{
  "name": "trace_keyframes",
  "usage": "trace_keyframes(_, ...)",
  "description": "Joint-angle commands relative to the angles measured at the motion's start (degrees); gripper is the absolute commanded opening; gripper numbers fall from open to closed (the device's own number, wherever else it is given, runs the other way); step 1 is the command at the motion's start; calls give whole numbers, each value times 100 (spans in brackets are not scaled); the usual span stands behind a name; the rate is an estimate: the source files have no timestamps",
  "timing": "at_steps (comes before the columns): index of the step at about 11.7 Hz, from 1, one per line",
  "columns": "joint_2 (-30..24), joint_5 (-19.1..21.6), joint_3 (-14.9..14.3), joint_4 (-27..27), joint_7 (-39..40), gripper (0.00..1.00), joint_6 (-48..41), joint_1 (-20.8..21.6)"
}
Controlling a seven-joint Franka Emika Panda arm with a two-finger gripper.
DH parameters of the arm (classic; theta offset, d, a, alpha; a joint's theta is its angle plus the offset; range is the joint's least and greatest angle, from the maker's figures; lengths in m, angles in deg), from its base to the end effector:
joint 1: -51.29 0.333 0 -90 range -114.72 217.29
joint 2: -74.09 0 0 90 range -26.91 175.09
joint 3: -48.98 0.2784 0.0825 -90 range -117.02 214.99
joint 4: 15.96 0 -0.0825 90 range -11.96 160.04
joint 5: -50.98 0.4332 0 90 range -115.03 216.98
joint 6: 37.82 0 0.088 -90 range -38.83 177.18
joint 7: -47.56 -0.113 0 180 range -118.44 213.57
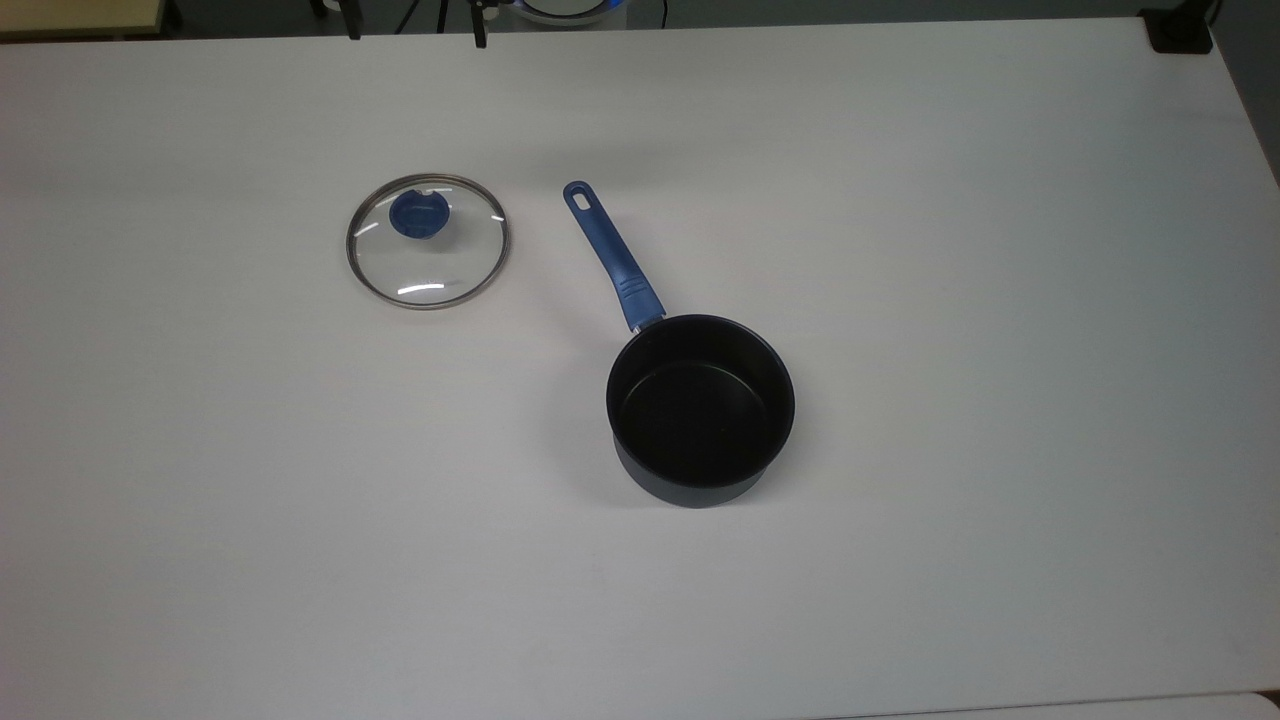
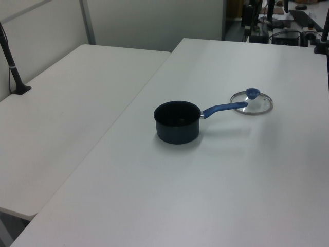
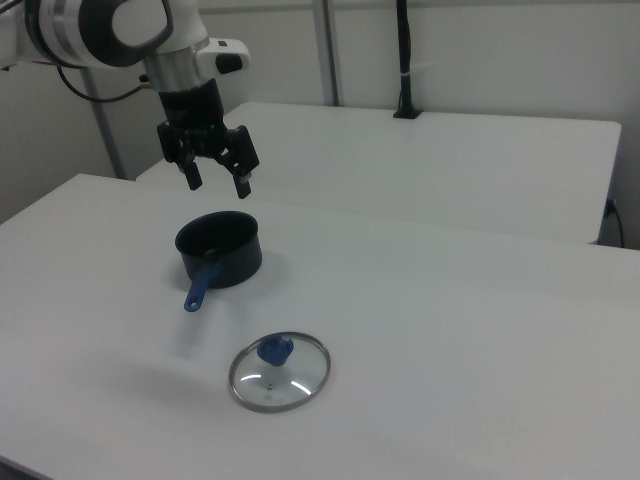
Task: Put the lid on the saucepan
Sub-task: 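Move the gripper over the glass lid's blue knob and descend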
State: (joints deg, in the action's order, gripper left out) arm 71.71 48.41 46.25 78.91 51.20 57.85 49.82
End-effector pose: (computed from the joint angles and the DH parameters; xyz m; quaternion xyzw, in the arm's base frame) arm 0.5994 -0.0491 0.5703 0.9994 -0.0033 0.0262 0.0232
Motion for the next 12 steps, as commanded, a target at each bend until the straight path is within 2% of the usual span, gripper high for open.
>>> trace_keyframes(1,-87,98,-95,127,111,100,100,85)
trace_keyframes(9,-78,81,-104,145,277,100,92,41)
trace_keyframes(12,18,2,-122,224,1646,100,65,-134)
